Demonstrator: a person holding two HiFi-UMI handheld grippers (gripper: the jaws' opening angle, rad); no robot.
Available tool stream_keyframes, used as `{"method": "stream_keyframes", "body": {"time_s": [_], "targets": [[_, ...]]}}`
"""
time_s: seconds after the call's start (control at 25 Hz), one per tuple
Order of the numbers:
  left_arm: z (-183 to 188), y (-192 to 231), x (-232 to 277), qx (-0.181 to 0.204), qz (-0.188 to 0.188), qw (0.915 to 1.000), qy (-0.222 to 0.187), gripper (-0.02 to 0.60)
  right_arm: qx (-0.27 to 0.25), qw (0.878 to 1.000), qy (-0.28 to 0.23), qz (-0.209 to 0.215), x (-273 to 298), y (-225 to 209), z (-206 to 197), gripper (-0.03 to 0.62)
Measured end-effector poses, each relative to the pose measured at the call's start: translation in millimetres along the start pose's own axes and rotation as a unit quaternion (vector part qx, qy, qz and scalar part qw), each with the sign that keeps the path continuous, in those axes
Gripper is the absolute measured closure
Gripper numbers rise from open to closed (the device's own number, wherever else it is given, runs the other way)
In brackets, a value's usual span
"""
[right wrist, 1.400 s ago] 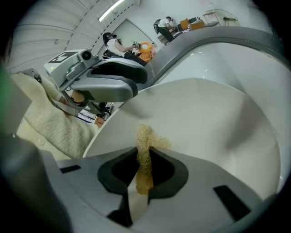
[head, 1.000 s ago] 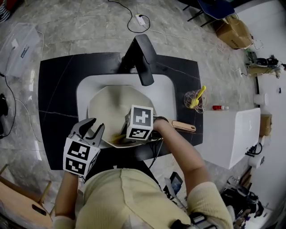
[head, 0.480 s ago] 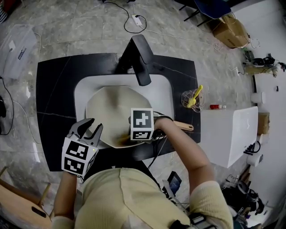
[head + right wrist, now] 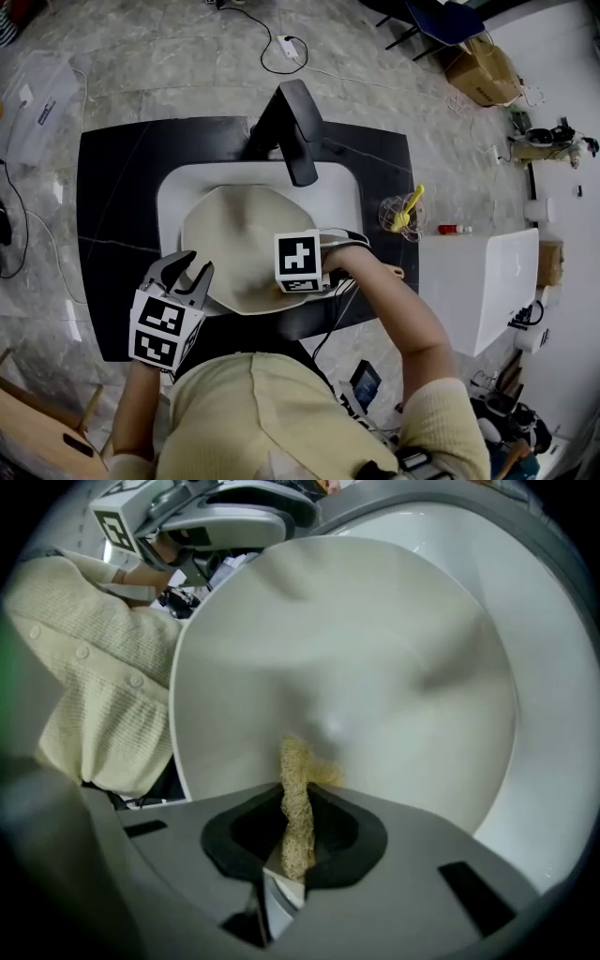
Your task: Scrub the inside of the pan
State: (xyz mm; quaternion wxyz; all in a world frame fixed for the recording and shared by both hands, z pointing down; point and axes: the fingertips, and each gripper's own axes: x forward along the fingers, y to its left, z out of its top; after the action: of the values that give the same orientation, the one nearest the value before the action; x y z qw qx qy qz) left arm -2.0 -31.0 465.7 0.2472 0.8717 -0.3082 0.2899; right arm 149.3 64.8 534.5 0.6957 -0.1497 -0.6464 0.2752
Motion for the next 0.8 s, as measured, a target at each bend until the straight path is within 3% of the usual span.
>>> {"method": "stream_keyframes", "body": {"time_s": [0.4, 0.8], "targets": [[-2, 6, 4, -0.016, 0.013, 0.9998, 0.008, 0.471, 0.002, 0.985, 0.08, -0.156, 8, -66, -25, 0.531], [-8, 15, 7, -0.018, 0.029, 0.9992, 0.02, 0.471, -0.003, 0.947, 0.084, -0.309, -6, -127, -23, 0.531]]}}
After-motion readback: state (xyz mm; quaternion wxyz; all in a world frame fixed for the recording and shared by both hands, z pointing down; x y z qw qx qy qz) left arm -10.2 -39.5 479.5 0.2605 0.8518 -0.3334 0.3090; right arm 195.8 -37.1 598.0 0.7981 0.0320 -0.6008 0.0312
